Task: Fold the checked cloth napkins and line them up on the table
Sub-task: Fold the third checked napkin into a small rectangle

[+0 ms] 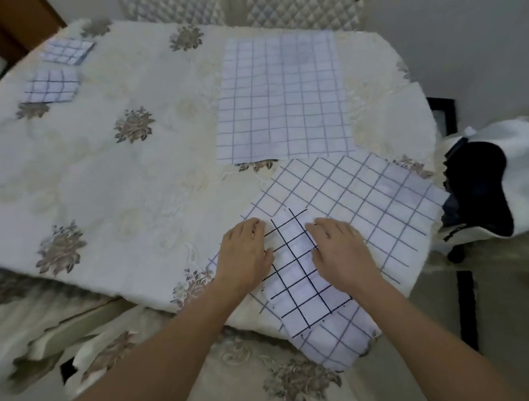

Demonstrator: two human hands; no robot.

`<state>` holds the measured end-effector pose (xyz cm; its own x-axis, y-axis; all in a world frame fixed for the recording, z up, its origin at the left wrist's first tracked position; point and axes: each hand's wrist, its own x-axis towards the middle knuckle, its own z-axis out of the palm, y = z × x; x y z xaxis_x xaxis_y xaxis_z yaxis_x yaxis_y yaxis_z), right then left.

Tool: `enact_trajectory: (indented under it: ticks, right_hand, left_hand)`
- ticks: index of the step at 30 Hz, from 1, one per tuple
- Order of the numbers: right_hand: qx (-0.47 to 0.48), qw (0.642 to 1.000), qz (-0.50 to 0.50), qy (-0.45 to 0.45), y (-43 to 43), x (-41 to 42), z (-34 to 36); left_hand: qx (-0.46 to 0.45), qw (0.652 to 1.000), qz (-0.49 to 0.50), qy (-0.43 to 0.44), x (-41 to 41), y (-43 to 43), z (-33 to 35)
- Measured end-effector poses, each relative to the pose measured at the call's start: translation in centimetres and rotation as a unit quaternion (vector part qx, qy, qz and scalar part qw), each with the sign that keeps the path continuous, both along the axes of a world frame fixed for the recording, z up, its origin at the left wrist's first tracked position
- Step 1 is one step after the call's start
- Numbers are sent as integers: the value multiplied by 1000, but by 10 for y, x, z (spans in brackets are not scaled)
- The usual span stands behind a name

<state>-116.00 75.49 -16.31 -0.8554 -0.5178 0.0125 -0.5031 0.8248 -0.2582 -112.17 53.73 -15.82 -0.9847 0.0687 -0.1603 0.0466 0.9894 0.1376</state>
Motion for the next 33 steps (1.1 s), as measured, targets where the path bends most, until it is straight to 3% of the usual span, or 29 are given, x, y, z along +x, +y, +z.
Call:
enact_trajectory:
  ticks: [6,17,25,33]
  right_hand:
    - [9,992,127,4,-5,-50,2]
    - [142,943,300,-31,-57,-98,18]
    - [193,926,319,-66,-84,-113,18]
    - [235,892,310,-230,-97,-128,16]
  left_hand:
    - [-18,997,77,18,9,14,-1]
    - [16,994,110,-5,-6,17,-2]
    - [40,992,124,4,-15,11,-7]
    - [63,991,115,18,-24,7,-10]
